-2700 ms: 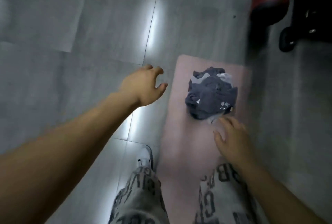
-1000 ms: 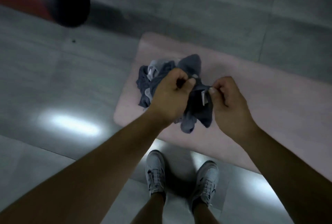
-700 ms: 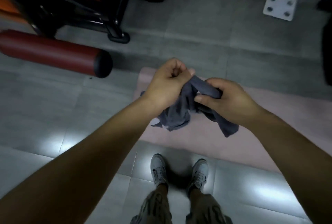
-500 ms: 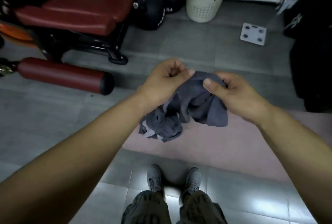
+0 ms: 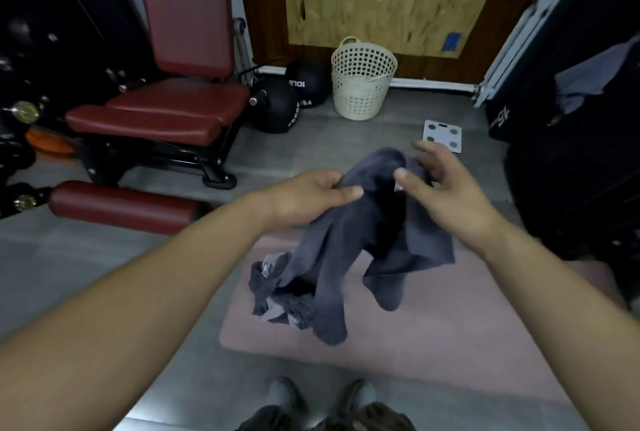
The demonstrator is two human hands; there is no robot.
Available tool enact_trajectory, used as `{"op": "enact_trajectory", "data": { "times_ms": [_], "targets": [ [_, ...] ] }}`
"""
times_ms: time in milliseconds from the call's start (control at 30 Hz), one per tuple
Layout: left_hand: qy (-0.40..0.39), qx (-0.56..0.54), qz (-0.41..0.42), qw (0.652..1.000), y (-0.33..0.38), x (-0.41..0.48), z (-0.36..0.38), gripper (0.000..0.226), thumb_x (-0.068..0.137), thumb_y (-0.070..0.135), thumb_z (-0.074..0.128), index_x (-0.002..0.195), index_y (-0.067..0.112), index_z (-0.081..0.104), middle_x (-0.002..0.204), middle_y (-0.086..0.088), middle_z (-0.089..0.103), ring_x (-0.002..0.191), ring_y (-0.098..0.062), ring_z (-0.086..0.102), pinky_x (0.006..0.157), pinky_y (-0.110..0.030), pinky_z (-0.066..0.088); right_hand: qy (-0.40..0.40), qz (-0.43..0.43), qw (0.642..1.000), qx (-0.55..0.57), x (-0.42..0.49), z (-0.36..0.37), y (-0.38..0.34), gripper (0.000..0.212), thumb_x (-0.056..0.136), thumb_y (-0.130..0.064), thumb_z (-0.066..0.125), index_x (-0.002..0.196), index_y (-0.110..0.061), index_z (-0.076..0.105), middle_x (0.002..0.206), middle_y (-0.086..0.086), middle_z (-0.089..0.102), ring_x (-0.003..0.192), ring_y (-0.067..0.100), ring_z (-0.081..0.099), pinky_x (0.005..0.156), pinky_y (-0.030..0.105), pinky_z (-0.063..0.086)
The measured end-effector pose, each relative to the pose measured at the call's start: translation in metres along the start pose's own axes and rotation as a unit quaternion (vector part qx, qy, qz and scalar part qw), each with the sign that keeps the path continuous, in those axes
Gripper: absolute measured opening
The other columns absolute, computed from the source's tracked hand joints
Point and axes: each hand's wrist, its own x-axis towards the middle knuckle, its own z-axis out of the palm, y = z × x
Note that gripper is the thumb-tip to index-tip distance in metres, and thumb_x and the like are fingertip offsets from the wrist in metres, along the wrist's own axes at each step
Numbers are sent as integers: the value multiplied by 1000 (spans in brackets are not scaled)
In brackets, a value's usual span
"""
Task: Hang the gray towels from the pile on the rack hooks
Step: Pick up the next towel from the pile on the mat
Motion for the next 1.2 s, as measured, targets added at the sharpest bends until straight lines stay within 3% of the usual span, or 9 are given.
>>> {"op": "enact_trajectory", "data": {
  "times_ms": [133, 267, 400, 567, 667, 800, 867, 1000, 1200],
  "targets": [
    [-42, -175, 35, 983, 15, 15, 15, 19, 101, 16, 53, 88, 9, 65, 81, -5, 69, 73, -13, 64, 73, -24, 52, -120, 4, 989, 80, -12, 4, 3, 79, 68, -65, 78, 133, -27, 56, 118, -4, 69, 110, 6, 64, 97, 24, 50],
    [-76, -165, 40, 982, 19, 21, 10, 16, 98, 15, 57, 100, 3, 68, 93, -13, 69, 81, -18, 65, 76, -24, 53, -137, 6, 979, 149, -12, 3, 2, 33, 86, -36, 70, 81, -5, 62, 64, -3, 64, 59, 7, 56, 59, 17, 46],
    [-83, -111, 10, 990, 6, 16, 10, 23, 89, 28, 72, 93, 6, 67, 92, -8, 70, 87, -20, 64, 78, -28, 51, -81, 15, 972, 222, -8, -2, -1, 47, 74, -52, 77, 77, -8, 60, 65, 13, 54, 54, 20, 48, 49, 27, 41],
    [-134, -68, -30, 988, -25, 5, 5, 30, 86, 29, 73, 103, 7, 63, 99, -6, 69, 93, -19, 65, 84, -28, 53, 75, 40, 954, 288, 0, -17, -11, 28, 94, -34, 64, 74, -18, 55, 68, 8, 53, 59, 17, 48, 52, 29, 39],
    [-108, -21, -57, 992, -44, 2, -2, 28, 87, 34, 70, 99, 10, 62, 93, -3, 66, 89, -18, 62, 85, -33, 49, 162, 69, 970, 169, 7, -30, 6, 28, 98, -30, 63, 73, -19, 55, 71, 9, 53, 63, 18, 47, 57, 31, 40],
    [-62, -102, -23, 993, -40, 6, 5, 6, 96, 13, 63, 90, 13, 64, 84, -1, 66, 79, -13, 61, 78, -28, 48, 45, 112, 991, 58, -1, -20, 24, 8, 93, -20, 69, 99, -15, 66, 87, -1, 69, 82, 16, 62, 69, 23, 50],
    [-50, -142, 15, 988, -22, 11, 17, 12, 99, 4, 56, 92, 7, 64, 80, -1, 69, 73, -9, 64, 72, -22, 51, -18, 68, 996, 48, -8, -7, 20, 26, 91, -25, 71, 116, -19, 67, 109, -9, 70, 100, 3, 64, 89, 15, 47],
    [-55, -194, 50, 978, -1, 19, 21, 21, 98, -1, 53, 115, -8, 63, 104, -19, 70, 97, -24, 68, 91, -29, 55, -145, 62, 983, 98, -13, 11, 8, 37, 87, -42, 73, 93, -5, 69, 86, 1, 67, 81, 13, 61, 78, 26, 48],
    [-73, -58, 6, 996, -9, -2, -1, 8, 93, 16, 68, 86, 11, 68, 84, -2, 71, 75, -11, 65, 68, -21, 52, -42, 71, 945, 316, -13, 2, -1, 20, 85, -29, 69, 78, -13, 60, 74, 6, 63, 66, 15, 56, 66, 29, 46]
  ]
}}
